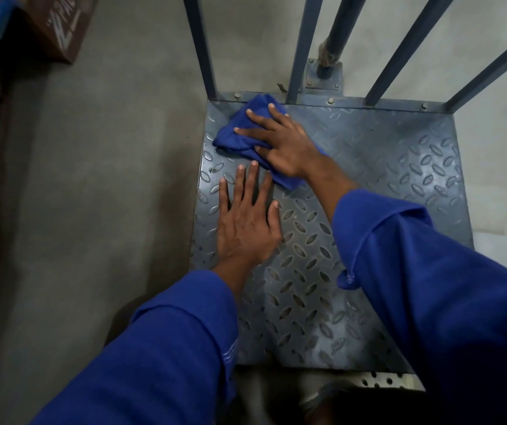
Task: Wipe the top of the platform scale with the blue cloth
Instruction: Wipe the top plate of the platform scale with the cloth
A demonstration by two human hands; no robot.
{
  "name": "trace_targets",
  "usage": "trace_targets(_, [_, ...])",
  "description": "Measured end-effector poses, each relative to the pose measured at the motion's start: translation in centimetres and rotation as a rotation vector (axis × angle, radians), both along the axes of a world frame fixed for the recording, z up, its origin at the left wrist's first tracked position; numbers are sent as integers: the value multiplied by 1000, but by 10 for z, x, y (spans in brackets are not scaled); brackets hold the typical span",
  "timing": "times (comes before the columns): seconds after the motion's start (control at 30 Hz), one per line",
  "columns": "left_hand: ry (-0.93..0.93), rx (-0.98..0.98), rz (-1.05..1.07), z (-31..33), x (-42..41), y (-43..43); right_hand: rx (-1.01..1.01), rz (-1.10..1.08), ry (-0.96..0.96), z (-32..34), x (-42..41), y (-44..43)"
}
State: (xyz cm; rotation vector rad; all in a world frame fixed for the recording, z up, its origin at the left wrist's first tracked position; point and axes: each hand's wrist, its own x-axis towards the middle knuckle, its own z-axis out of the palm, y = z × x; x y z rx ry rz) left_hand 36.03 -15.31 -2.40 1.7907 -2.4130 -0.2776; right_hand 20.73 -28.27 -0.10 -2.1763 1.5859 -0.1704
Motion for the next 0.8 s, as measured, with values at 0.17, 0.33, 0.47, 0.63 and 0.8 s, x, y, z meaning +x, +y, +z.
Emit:
trace_targets(0.17, [34, -12, -8, -2, 0, -1, -173, -99, 3, -13, -40, 42])
trace_targets(0.33, [24, -24, -10, -3, 2, -1, -122, -136, 72, -12, -58, 45])
trace_targets(0.47, [33, -20, -4, -2, 0, -1, -28, -102, 49, -2, -29, 26])
trace_targets(0.63, [37, -14, 16, -3, 2, 0, 101, 175, 79, 15, 51, -12])
trace_targets(0.8, [53, -75, -1, -1, 3, 1, 77, 321, 124, 29, 83, -24])
